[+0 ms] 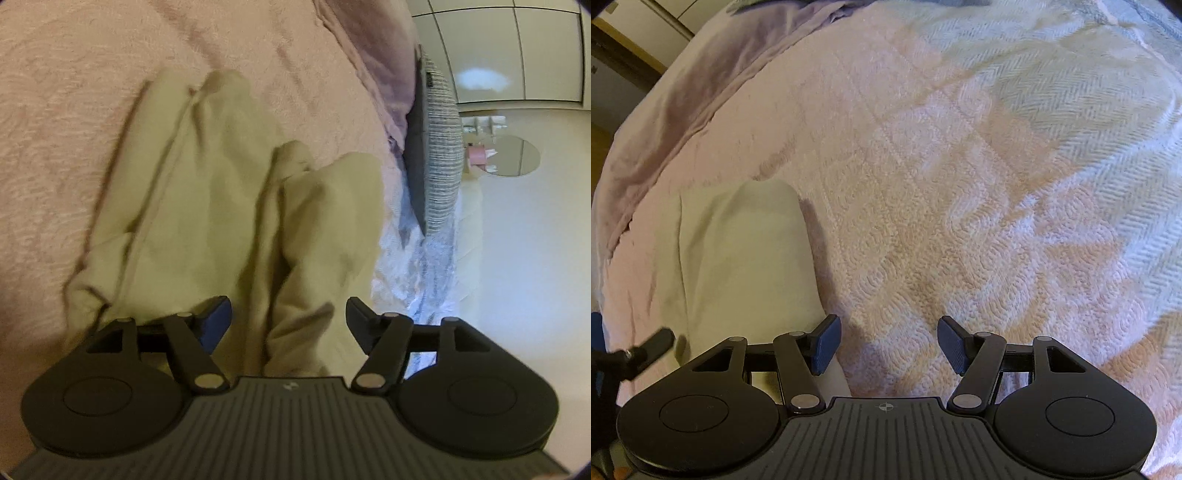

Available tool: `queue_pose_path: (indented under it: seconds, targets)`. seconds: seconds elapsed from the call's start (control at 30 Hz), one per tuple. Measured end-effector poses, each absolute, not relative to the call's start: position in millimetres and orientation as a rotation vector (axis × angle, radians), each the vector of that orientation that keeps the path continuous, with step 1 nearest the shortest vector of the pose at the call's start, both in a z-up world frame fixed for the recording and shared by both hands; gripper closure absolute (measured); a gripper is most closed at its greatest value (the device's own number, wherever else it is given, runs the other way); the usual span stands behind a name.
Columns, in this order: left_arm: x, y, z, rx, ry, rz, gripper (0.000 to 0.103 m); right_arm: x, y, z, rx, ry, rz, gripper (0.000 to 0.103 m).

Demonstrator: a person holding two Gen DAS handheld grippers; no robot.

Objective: Fold clothes
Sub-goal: 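Fold the shirt over again with both grippers and release it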

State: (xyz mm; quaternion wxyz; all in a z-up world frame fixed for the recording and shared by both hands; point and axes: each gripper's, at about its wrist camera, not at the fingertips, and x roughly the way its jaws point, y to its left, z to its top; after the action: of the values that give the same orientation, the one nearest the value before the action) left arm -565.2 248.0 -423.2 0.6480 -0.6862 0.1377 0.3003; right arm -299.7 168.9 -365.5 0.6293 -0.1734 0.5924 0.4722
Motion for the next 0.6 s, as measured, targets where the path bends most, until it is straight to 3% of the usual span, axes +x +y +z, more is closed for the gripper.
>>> queue_pose_path:
  seconds: [0.03,0.3,0.37,0.43,0.47,0.6]
  targets:
    - [-560.7,249.1,-421.3,-1.540,0.325,0.669,0.057,-300.1,169.8,-366.7,-0.406,1.355,1.084,0.040]
    - [-553.4,247.0,-423.0,-1.493,0.378,0.673,0.066,-303.2,177.1,-375.0,-0.463,1.340,1.099,0.040]
    - [-556.3,245.2,-421.2,-1.481,0.368,0.657,0.081,-304.1,178.3,-374.1,-0.467,1.339,1.104,0.041]
    - [-559.6,245.1,-414.2,-1.459,0.341,0.632,0.087,-305.4,179.4,-372.7,-0.470,1.339,1.114,0.050]
    - [-562.5,245.1,-407.1,-1.436,0.330,0.627,0.088,-308.0,180.4,-370.1,-0.469,1.340,1.138,0.060]
    - [-581.5,249.3,-374.2,-1.329,0.293,0.640,0.088,-330.2,189.6,-354.4,-0.537,1.287,1.248,0.065]
